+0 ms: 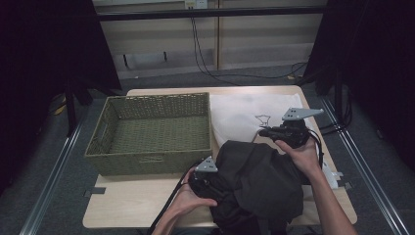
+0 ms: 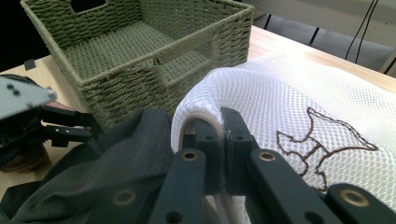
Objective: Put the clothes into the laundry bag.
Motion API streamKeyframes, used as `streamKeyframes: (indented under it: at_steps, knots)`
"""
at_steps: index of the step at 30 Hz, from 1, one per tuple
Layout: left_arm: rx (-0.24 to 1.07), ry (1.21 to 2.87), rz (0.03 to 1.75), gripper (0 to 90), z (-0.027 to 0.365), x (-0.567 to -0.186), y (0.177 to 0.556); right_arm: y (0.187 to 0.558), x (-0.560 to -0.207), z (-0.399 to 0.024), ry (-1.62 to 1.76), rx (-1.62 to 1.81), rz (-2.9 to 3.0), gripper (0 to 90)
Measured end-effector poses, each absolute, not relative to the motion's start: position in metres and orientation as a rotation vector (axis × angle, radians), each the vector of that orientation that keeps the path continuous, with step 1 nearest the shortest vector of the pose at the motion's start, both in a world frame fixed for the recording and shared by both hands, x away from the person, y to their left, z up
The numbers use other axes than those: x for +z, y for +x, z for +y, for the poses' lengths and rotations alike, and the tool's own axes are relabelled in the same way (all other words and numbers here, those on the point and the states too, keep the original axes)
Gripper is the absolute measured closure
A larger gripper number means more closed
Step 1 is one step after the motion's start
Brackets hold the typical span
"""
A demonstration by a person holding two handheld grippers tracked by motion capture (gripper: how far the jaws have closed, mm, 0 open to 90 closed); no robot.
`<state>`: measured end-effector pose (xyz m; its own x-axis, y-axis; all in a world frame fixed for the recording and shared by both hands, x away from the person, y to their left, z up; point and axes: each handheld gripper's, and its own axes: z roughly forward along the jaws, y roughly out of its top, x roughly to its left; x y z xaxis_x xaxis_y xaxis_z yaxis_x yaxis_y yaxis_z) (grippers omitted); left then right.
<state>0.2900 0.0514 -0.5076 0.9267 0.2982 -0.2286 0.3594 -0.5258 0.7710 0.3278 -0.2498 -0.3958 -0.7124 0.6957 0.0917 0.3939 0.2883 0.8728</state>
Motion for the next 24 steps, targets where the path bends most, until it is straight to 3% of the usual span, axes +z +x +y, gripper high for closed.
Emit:
streamKeyframes:
  at_steps: [2, 4, 7, 8, 11, 15, 24]
  knots:
    - [-0.070, 2.184, 0.469, 3.0, 0.048, -0.508, 0.290, 0.328, -0.396, -0.249, 0.986, 1.394, 2.258, 87.4]
    - [-0.058, 2.190, 0.464, 10.0, 0.047, -0.507, 0.291, 0.329, -0.397, -0.249, 0.990, 1.392, 2.259, 87.4]
    - [-0.019, 2.210, 0.460, 35.3, 0.047, -0.504, 0.292, 0.328, -0.397, -0.248, 0.988, 1.388, 2.261, 87.4]
    - [-0.028, 2.203, 0.472, 47.4, 0.048, -0.503, 0.294, 0.328, -0.397, -0.246, 0.986, 1.391, 2.269, 87.4]
    - [-0.034, 2.181, 0.480, 70.1, 0.050, -0.504, 0.295, 0.328, -0.398, -0.245, 0.986, 1.391, 2.269, 87.4]
    - [0.010, 2.171, 0.476, 75.2, 0.048, -0.501, 0.290, 0.328, -0.396, -0.242, 0.973, 1.403, 2.272, 87.4]
    - [-0.065, 1.972, 0.407, 76.4, 0.044, -0.471, 0.293, 0.327, -0.394, -0.231, 0.947, 1.439, 2.277, 87.5]
